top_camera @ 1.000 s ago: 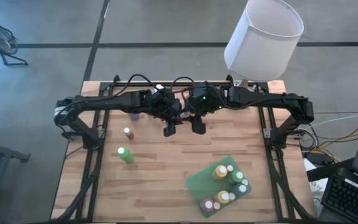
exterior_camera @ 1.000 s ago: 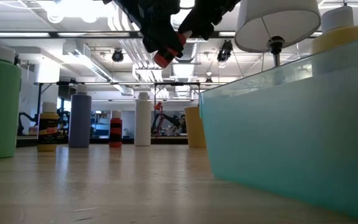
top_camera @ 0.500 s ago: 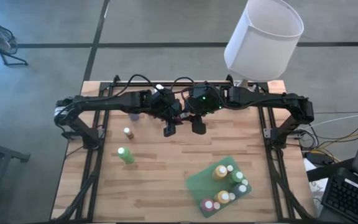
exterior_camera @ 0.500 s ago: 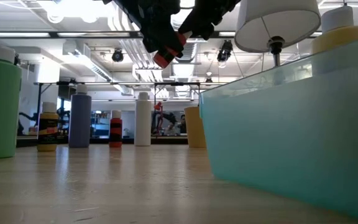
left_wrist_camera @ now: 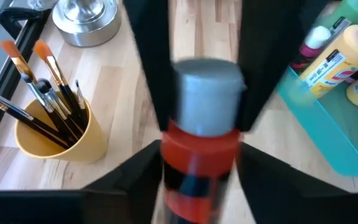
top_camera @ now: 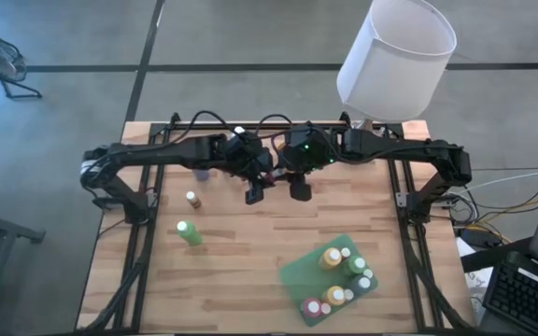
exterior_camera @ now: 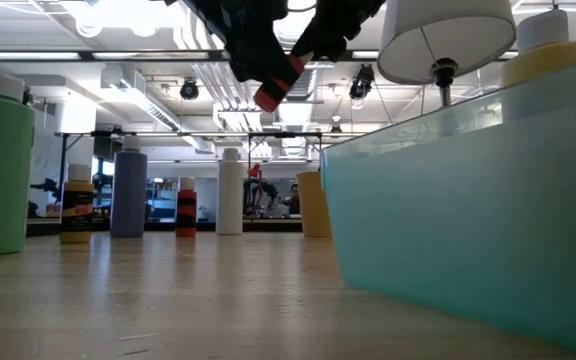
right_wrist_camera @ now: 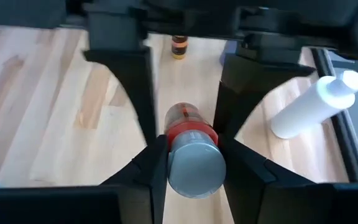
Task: Pick & Place Paint Supplies
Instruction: Put the red paint bottle into the green bin
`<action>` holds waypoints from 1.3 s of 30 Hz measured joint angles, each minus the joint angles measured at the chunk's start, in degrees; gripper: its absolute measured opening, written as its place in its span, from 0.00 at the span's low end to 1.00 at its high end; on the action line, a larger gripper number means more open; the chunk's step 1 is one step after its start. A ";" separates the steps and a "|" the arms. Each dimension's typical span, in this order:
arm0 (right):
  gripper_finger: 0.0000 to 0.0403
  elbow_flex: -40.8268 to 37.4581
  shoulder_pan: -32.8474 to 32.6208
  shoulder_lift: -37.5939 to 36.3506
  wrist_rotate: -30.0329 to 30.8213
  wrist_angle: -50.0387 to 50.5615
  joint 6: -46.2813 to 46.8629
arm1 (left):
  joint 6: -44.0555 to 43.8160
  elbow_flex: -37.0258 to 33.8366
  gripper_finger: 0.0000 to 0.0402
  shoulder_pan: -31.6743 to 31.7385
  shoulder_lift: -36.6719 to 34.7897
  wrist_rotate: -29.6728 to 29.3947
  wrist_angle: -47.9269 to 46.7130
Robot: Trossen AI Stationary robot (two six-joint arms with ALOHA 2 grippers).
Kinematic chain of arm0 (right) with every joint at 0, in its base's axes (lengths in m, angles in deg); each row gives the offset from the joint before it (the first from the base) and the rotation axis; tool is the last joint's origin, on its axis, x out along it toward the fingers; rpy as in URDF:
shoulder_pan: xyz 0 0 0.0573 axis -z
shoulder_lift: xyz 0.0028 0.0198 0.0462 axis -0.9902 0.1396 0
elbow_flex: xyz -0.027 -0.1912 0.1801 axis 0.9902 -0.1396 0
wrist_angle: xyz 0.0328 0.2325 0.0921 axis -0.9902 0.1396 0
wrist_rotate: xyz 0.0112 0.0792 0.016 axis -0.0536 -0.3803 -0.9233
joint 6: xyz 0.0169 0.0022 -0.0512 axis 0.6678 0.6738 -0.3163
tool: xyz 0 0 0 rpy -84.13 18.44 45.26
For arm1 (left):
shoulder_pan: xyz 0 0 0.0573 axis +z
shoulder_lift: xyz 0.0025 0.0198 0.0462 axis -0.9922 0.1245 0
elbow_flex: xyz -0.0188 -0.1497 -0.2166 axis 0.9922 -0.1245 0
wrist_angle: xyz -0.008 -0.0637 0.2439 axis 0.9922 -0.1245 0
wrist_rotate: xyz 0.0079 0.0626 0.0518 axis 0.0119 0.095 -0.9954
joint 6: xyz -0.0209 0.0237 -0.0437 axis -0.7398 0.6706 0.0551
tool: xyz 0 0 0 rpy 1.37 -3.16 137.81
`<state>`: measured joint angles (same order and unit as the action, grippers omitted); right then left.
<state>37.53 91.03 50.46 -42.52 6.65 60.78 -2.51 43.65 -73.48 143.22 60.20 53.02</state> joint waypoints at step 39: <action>0.28 12.76 -17.06 -0.18 8.23 32.61 31.67 | -14.45 -41.56 0.70 0.26 -23.81 -6.91 49.21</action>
<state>50.29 73.98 50.29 -34.29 39.26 92.46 -16.97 2.09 -73.22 119.41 53.28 102.23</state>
